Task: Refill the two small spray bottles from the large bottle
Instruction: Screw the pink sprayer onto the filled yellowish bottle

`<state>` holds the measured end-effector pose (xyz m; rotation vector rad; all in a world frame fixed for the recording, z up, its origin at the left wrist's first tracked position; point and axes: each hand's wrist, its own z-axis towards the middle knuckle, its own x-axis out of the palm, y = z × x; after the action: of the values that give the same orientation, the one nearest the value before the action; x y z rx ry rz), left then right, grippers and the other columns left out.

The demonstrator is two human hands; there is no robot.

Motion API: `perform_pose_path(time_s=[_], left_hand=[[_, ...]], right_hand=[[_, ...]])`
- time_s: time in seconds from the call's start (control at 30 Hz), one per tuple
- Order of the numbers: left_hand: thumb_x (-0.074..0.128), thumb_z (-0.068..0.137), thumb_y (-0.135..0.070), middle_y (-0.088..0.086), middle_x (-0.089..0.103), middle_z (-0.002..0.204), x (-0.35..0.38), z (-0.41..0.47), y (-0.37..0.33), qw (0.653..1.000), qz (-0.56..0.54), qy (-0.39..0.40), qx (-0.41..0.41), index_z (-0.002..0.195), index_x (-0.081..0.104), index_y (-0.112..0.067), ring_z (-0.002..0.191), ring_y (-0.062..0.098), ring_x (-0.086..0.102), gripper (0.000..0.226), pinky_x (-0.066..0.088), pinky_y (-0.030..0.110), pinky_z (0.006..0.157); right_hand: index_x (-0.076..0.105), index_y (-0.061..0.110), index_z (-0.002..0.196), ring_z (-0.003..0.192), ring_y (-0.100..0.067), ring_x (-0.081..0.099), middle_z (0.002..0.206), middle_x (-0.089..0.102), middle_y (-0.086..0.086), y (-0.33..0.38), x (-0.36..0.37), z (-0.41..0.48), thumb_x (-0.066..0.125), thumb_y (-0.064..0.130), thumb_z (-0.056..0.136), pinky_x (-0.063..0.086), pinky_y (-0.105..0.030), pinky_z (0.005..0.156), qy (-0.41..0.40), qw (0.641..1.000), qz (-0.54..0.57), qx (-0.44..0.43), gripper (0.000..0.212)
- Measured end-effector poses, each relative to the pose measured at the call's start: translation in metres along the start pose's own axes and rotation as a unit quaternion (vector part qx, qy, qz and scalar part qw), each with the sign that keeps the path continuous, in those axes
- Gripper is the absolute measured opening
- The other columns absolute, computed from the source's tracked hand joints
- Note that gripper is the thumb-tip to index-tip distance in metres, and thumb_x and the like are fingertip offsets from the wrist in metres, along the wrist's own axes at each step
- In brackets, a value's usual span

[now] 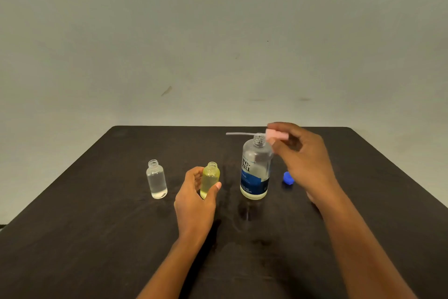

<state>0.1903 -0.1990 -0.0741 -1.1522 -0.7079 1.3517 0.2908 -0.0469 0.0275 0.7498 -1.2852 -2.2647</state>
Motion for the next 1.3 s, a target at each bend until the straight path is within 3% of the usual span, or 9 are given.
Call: perform_pose_path(time_s=[0.1,0.23,0.57,0.73,1.0,1.17,1.3], left_hand=[[0.075,0.077,-0.018,-0.026,0.060,0.095,-0.001,0.000,-0.002,1.000,0.004,0.005,0.008,0.101,0.052,-0.038,0.094,-0.006,0.058,0.039,0.042,0.010,0.080],[0.075,0.077,-0.017,-0.025,0.060,0.096,-0.001,0.001,0.000,1.000,0.008,0.003,0.019,0.102,0.053,-0.036,0.094,-0.010,0.056,0.039,0.040,0.009,0.080],[0.076,0.075,-0.014,-0.027,0.060,0.095,-0.001,0.002,0.002,0.999,0.009,-0.003,0.035,0.100,0.052,-0.039,0.094,-0.012,0.056,0.043,0.040,0.010,0.079],[0.075,0.076,-0.015,-0.022,0.062,0.098,0.000,0.001,0.004,0.998,0.022,0.003,0.063,0.105,0.053,-0.037,0.097,-0.002,0.058,0.042,0.040,0.011,0.081],[0.075,0.075,-0.005,-0.024,0.058,0.106,-0.003,-0.003,-0.005,0.976,0.040,-0.004,0.214,0.115,0.057,-0.028,0.102,-0.008,0.055,0.049,0.041,0.005,0.082],[0.074,0.075,-0.002,-0.025,0.057,0.109,-0.003,-0.002,-0.007,0.974,0.023,-0.006,0.225,0.117,0.053,-0.030,0.104,-0.009,0.054,0.055,0.039,0.004,0.085],[0.074,0.076,-0.002,-0.014,0.062,0.111,-0.003,-0.001,-0.002,0.973,0.016,-0.014,0.229,0.121,0.055,-0.026,0.106,0.000,0.057,0.054,0.044,0.011,0.087]], right_hand=[[0.068,0.030,0.096,0.092,-0.003,0.063,0.098,0.068,0.014,0.008,0.008,0.007,0.068,0.012,0.083,0.052,-0.019,0.080,0.078,0.996,-0.052,-0.003,0.022],[0.066,0.031,0.099,0.096,-0.003,0.060,0.100,0.065,0.016,0.012,0.014,0.004,0.067,0.011,0.085,0.048,-0.008,0.073,0.125,0.987,-0.097,-0.009,0.024],[0.067,0.026,0.103,0.096,-0.004,0.060,0.104,0.066,0.011,0.019,0.008,0.008,0.064,0.016,0.086,0.050,-0.022,0.083,0.175,0.973,-0.147,-0.040,0.020],[0.065,0.028,0.103,0.094,-0.002,0.057,0.105,0.063,0.012,0.018,0.015,0.005,0.062,0.010,0.088,0.044,-0.008,0.074,0.190,0.964,-0.181,-0.051,0.023],[0.064,0.026,0.107,0.095,-0.009,0.055,0.106,0.060,0.008,0.028,0.035,-0.001,0.060,0.015,0.089,0.044,-0.027,0.089,0.251,0.922,-0.275,-0.103,0.021],[0.066,0.025,0.103,0.092,-0.009,0.054,0.101,0.061,0.007,0.031,0.035,0.000,0.062,0.014,0.087,0.045,-0.030,0.089,0.268,0.915,-0.283,-0.108,0.020],[0.067,0.025,0.102,0.092,-0.009,0.054,0.098,0.063,0.010,0.030,0.035,0.001,0.063,0.020,0.087,0.044,-0.029,0.088,0.262,0.917,-0.282,-0.109,0.016]])
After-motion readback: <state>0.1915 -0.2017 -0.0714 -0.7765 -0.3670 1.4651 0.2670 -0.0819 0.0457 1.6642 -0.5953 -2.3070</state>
